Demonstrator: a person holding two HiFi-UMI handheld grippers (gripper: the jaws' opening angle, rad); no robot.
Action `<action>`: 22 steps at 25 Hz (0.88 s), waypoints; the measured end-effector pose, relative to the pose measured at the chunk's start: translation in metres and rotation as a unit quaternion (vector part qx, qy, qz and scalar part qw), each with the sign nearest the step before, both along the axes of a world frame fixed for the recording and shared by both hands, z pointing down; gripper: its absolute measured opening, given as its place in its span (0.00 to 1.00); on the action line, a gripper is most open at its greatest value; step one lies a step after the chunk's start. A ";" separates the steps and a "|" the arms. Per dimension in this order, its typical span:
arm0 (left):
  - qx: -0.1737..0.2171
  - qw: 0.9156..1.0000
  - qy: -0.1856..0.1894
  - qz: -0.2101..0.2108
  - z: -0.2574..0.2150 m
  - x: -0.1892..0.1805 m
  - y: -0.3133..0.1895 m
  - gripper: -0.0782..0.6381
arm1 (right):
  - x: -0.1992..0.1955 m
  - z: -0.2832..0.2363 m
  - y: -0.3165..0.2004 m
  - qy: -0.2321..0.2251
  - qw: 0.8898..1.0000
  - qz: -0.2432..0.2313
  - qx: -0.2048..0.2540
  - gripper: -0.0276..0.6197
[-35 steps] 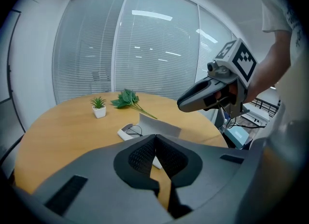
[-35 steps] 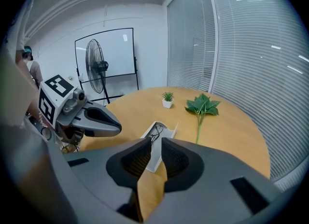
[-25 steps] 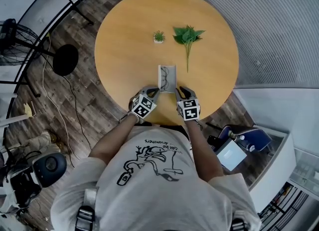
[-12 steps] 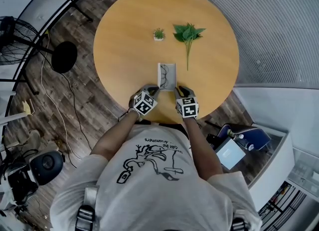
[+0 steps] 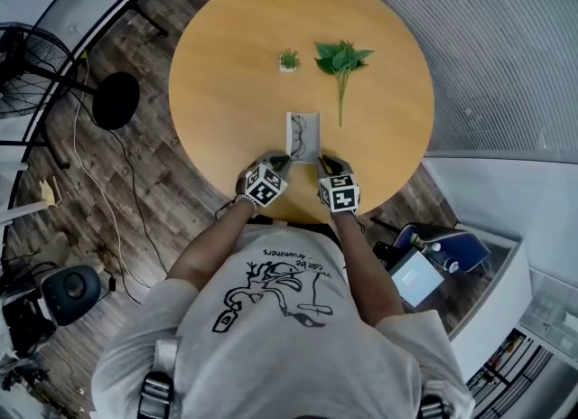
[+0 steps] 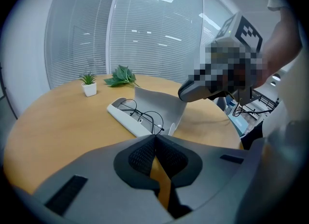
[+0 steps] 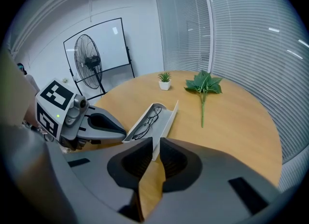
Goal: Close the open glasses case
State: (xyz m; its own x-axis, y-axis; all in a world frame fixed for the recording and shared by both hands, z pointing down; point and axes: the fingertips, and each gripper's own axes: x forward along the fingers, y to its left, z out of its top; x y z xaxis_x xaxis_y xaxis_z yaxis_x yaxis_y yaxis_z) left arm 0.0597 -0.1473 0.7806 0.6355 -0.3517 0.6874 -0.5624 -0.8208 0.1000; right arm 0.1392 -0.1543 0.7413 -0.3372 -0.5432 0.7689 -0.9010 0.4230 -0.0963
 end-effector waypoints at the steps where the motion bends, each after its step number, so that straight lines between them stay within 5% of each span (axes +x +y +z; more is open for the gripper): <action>1: -0.001 1.000 -0.001 0.001 0.000 0.000 0.000 0.14 | -0.001 0.001 0.000 -0.001 1.000 -0.001 -0.001 0.13; 22: -0.005 1.000 -0.012 -0.001 0.002 0.003 0.001 0.14 | -0.018 0.004 0.006 -0.018 1.000 -0.014 -0.003 0.12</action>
State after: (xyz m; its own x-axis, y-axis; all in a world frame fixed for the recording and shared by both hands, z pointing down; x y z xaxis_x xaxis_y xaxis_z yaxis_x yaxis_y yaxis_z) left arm 0.0623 -0.1460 0.7826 0.6184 -0.3456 0.7059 -0.5667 -0.8183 0.0958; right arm 0.1213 -0.1482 0.7451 -0.3803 -0.5280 0.7594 -0.8843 0.4481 -0.1312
